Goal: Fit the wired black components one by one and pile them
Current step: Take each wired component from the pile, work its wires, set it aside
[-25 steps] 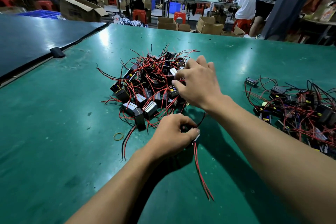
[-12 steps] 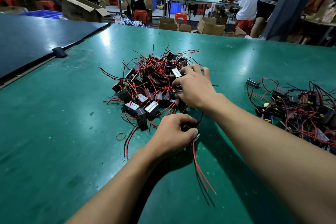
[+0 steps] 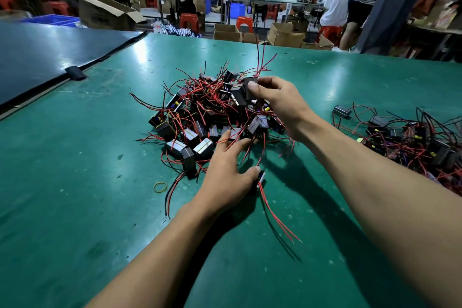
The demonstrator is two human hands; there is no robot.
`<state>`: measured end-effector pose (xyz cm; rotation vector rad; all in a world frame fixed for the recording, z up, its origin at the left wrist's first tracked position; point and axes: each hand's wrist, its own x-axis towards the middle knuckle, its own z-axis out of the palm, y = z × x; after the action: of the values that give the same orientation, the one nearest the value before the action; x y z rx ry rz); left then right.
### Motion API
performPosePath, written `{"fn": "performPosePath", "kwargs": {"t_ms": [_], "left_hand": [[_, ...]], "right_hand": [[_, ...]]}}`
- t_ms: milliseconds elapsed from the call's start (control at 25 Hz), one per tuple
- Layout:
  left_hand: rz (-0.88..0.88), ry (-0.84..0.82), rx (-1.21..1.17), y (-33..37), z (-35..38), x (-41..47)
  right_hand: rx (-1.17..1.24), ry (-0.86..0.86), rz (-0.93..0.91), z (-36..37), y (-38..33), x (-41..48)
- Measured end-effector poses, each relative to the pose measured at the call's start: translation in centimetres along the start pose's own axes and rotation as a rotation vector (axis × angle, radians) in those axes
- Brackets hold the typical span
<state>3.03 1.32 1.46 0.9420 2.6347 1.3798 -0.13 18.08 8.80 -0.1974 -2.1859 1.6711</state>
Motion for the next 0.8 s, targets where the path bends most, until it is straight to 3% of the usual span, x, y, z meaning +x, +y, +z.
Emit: {"fn": "performPosePath", "kwargs": {"t_ms": [120,200,360,480,640,680,720,800], "left_hand": [[0.025,-0.004,0.024,-0.1,0.2,0.0],[0.04,0.002,0.027,0.0,0.2,-0.2],[0.028,0.03,-0.011,-0.2,0.2,-0.3],[0.03,0.019,0.002,0.1,0.3,-0.3],[0.073,-0.012,0.042,0.3,0.3,-0.3],[0.074,-0.021,0.045,0.3,0.4,-0.3],[0.075,-0.028,0.05,0.3,0.4,-0.4],[0.083,-0.03,0.057,0.2,0.4,-0.4]], "right_hand": [[-0.334,0.048,0.093,0.0,-0.8,0.4],[-0.334,0.074,0.179,0.5,-1.7,0.5],[-0.127,-0.035,0.401,0.7,-3.6,0.6],[0.111,-0.078,0.313,0.1,-4.0,0.5],[0.702,-0.055,0.249,-0.8,-4.4,0.9],[0.73,-0.04,0.244,-1.0,-4.4,1.0],[0.619,-0.01,0.232,-1.2,-4.2,1.1],[0.097,0.051,0.178,-1.3,-3.6,0.8]]}}
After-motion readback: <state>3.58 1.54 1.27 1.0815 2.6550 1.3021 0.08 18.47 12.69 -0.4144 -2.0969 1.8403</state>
